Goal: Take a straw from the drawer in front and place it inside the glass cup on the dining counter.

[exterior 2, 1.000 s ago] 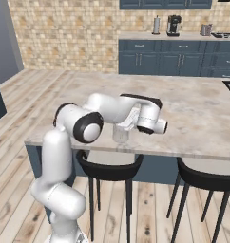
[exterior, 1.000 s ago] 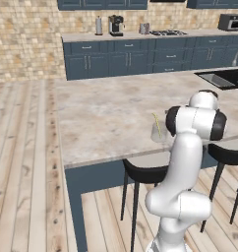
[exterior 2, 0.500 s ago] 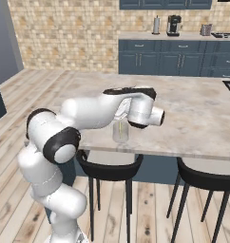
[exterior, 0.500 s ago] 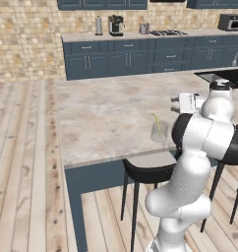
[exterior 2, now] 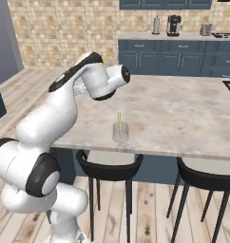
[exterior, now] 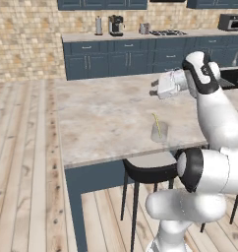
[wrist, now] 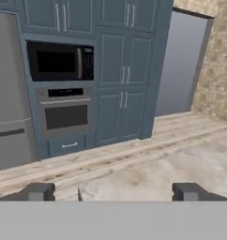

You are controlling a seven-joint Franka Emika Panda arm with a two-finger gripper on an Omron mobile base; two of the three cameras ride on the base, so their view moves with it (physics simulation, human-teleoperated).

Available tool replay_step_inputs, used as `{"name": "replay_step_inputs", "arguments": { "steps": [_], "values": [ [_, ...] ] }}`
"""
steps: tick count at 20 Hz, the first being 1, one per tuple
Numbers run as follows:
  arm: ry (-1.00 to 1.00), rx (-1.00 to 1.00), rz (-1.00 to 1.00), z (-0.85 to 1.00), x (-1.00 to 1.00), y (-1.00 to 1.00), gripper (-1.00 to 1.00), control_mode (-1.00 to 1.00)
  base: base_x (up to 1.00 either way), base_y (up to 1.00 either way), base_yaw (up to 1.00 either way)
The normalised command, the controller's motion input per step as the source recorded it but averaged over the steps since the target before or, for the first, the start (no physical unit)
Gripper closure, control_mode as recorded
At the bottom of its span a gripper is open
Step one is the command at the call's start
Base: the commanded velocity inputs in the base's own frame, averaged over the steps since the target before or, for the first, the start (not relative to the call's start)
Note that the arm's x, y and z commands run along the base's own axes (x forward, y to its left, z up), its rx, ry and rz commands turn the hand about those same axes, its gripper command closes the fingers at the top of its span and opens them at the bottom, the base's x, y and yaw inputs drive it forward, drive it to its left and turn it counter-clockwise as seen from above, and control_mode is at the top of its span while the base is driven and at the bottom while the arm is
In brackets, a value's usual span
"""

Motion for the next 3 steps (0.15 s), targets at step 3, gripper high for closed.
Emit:
{"name": "replay_step_inputs", "arguments": {
  "steps": [3],
  "values": [
    [0.23,-0.3,0.01,0.8,-0.15,0.99,-1.0,-1.0,0.0,0.0,0.0]
  ]
}}
